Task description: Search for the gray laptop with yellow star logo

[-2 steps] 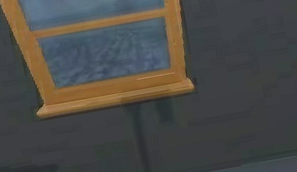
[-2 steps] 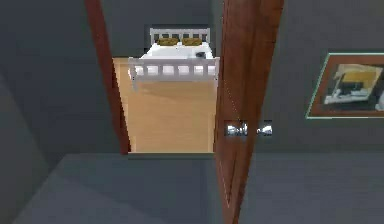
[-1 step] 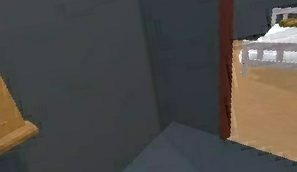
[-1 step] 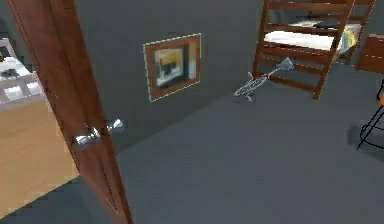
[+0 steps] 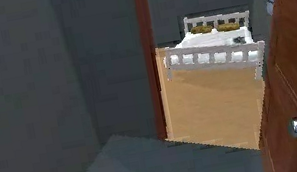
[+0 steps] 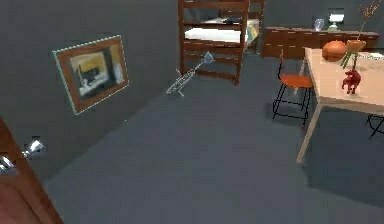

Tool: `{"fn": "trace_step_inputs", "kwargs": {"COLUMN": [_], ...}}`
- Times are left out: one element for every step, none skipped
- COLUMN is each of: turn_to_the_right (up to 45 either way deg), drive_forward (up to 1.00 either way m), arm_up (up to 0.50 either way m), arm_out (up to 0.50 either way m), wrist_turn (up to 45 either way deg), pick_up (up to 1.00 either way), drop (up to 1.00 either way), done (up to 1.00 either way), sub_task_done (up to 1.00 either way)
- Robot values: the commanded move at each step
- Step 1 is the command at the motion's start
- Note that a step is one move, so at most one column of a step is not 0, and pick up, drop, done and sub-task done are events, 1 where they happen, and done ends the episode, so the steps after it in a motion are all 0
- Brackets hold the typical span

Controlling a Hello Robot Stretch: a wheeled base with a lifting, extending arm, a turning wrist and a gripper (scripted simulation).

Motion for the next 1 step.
{"fn": "trace_step_inputs", "kwargs": {"turn_to_the_right": [3.0], "drive_forward": [0.00], "arm_up": [0.00], "arm_out": [0.00], "wrist_turn": [0.0], "pick_up": [0.00], "drop": [0.00], "done": [0.00], "sub_task_done": [0.00]}}
